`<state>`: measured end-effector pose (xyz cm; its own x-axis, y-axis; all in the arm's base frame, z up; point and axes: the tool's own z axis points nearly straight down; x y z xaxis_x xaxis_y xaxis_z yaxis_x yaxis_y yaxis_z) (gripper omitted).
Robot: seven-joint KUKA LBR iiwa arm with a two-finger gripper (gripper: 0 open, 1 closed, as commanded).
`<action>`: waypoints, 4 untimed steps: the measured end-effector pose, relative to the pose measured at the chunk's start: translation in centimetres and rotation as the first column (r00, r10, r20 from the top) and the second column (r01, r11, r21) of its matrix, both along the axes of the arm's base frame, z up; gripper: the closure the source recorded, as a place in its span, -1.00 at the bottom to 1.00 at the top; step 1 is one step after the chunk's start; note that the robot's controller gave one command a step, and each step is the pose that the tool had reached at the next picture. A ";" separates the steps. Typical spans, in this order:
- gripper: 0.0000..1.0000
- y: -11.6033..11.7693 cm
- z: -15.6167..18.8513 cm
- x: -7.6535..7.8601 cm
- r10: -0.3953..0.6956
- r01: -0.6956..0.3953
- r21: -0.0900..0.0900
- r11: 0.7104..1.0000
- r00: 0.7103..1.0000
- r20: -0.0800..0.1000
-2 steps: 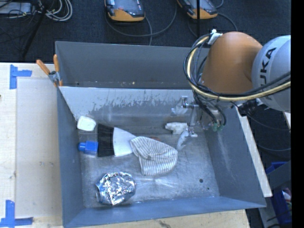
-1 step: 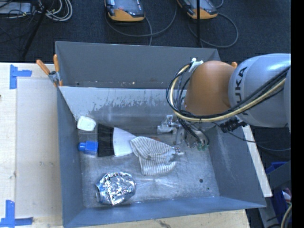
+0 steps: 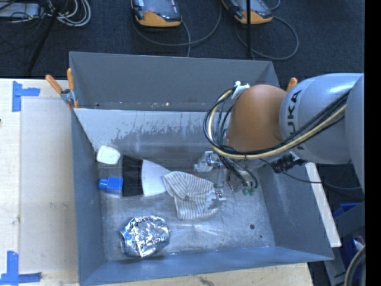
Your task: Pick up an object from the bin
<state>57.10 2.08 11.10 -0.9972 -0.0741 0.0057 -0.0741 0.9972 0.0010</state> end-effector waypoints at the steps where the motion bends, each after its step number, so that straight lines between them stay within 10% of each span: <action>1: -1.00 0.3 1.9 0.1 0.162 -0.162 0.000 0.987 0.987 0.006; 2: -1.00 1.0 -2.4 -0.5 0.146 -0.146 -0.001 0.989 0.989 0.017; 3: 1.00 1.1 -2.7 -0.4 0.133 -0.133 0.000 0.991 0.991 0.021; 4: 1.00 1.1 -2.7 -0.4 0.133 -0.133 0.000 0.991 0.991 0.021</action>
Offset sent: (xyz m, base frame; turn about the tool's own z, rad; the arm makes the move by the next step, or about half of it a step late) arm -0.0113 0.0125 -0.0410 -0.1326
